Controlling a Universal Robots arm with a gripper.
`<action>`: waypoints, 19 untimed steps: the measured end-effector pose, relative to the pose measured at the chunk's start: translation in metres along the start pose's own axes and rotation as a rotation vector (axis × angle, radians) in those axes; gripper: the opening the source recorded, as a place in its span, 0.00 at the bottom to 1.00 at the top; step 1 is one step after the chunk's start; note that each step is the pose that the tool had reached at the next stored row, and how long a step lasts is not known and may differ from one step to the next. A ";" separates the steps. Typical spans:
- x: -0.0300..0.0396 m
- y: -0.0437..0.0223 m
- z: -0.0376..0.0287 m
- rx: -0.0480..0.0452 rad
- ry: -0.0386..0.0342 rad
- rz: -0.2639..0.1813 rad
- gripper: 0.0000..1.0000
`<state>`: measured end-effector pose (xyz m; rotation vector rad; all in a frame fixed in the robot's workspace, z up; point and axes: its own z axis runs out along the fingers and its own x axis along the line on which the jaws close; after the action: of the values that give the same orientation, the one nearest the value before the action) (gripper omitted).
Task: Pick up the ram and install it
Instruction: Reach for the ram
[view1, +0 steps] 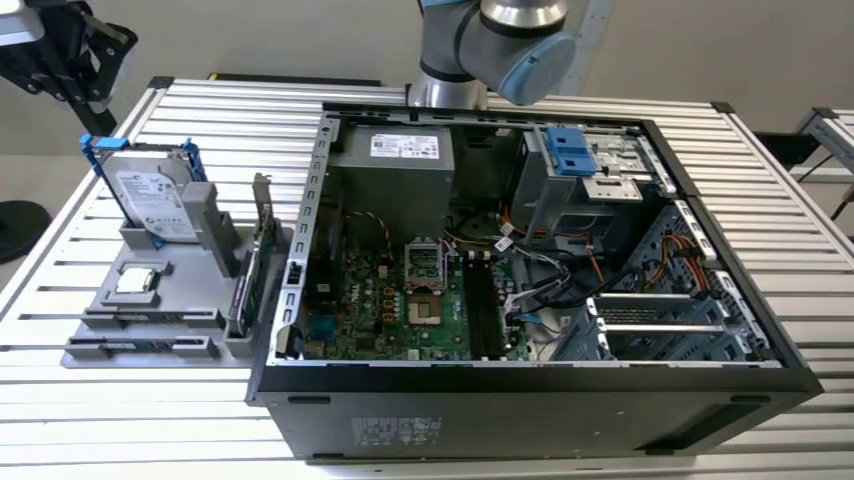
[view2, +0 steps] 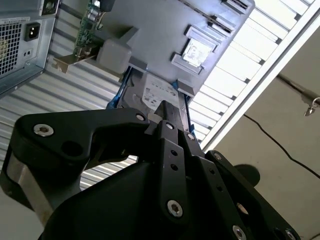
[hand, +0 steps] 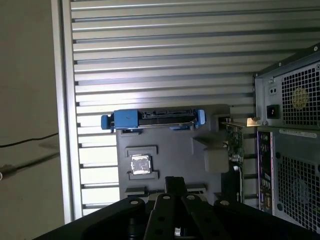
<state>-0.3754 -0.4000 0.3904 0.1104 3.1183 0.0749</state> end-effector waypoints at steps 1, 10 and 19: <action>0.0000 -0.0003 0.0001 -0.0001 -0.0001 0.000 0.00; -0.0008 -0.0104 -0.0003 0.0002 0.0035 0.000 0.00; -0.0027 -0.0248 -0.0008 0.0006 0.0085 0.000 0.00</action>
<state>-0.3745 -0.4250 0.3901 0.1110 3.1268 0.0747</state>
